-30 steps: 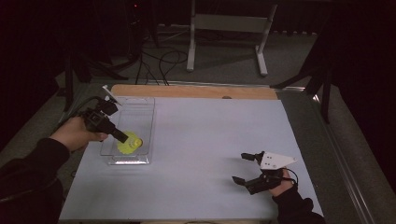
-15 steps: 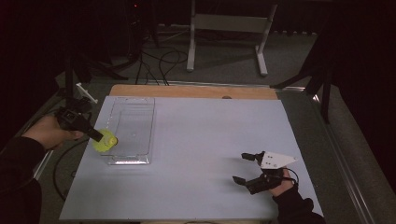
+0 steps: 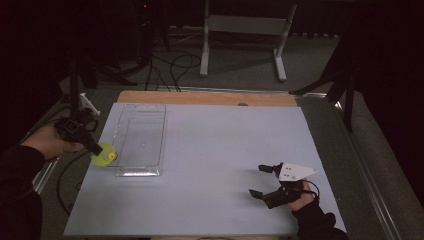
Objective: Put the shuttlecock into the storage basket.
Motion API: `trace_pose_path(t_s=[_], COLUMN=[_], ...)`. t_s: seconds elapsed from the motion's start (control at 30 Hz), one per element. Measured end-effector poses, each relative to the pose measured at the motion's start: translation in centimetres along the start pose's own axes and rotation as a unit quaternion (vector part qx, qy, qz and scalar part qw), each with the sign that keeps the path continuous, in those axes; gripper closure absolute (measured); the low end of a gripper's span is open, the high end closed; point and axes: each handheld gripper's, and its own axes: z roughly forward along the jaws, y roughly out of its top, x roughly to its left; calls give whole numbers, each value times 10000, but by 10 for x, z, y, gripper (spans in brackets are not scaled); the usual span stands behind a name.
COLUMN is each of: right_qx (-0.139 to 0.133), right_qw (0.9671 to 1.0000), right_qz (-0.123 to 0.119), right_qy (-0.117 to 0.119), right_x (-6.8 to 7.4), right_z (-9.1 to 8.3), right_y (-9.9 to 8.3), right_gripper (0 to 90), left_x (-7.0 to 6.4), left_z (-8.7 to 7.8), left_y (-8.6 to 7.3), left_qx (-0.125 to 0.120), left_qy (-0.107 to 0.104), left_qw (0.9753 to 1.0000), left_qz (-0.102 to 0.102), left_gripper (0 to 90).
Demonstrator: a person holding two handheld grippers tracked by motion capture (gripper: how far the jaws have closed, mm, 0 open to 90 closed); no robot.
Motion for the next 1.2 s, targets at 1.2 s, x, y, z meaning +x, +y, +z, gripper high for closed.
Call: trace_pose_path(t_s=[1.2], right_qx=[85], right_qw=[9999], right_qz=[100], right_qy=[48], right_x=[-1], right_z=[-1], right_y=[-4], right_gripper=[110], left_x=[7], left_z=[34], left_y=[16], left_qx=[-43], left_qy=[295], left_qw=[9995], left_qz=[-136], left_gripper=[590])
